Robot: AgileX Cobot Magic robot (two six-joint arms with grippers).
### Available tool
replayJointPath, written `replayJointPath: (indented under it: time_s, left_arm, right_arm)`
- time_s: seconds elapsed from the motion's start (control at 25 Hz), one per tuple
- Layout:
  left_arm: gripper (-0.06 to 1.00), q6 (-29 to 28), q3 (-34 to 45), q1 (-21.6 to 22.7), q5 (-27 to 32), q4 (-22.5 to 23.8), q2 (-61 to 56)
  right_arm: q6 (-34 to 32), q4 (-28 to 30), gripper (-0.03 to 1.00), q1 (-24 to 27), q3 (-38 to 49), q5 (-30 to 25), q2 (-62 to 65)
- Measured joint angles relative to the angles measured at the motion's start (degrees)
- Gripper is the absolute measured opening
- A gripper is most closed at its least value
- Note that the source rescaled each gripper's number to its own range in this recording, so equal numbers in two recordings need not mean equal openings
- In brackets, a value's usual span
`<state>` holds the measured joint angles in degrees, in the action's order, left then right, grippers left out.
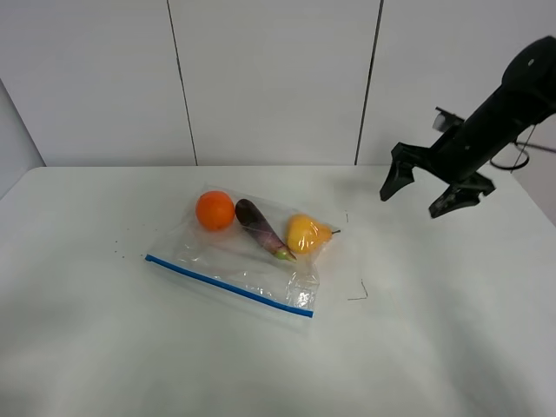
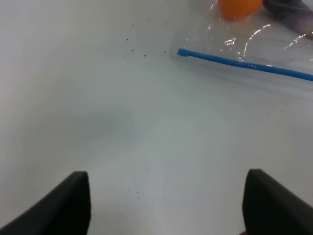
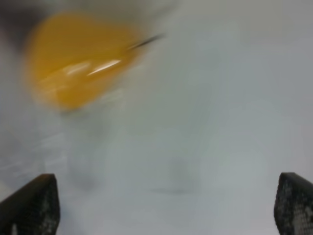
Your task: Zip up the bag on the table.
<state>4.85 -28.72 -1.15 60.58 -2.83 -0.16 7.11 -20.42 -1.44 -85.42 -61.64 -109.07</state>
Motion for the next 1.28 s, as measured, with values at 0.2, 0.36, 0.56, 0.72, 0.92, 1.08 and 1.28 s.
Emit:
replayJointPath:
  time_s: [0.2, 0.36, 0.56, 0.72, 0.92, 1.08, 1.28]
  left_arm:
    - [0.86, 0.0, 0.0, 0.0, 0.0, 0.0, 0.0]
    - [0.86, 0.0, 0.0, 0.0, 0.0, 0.0, 0.0]
    - [0.86, 0.0, 0.0, 0.0, 0.0, 0.0, 0.0]
    - [0.86, 0.0, 0.0, 0.0, 0.0, 0.0, 0.0]
    - [0.86, -0.02, 0.0, 0.0, 0.0, 0.0, 0.0]
    - [0.86, -0.02, 0.0, 0.0, 0.0, 0.0, 0.0]
    - [0.86, -0.02, 0.0, 0.0, 0.0, 0.0, 0.0]
  right_arm:
    - [-6.38, 14.94, 0.97, -0.41, -5.02, -3.03, 2.09]
    - [-7.11, 16.53, 0.97, -0.41, -5.2, -7.17, 2.38]
    - [-7.42, 16.46, 0.97, -0.41, -5.2, -7.84, 3.53]
    - [-7.54, 16.27, 0.97, -0.41, -4.98, -7.88, 8.01]
    - [-7.6, 15.84, 0.97, -0.41, 3.43, -7.76, 20.32]
    - [-6.29, 15.84, 0.97, -0.41, 16.77, -7.88, 33.19]
    - [-5.65, 15.84, 0.97, -0.41, 35.51, -5.49, 51.36]
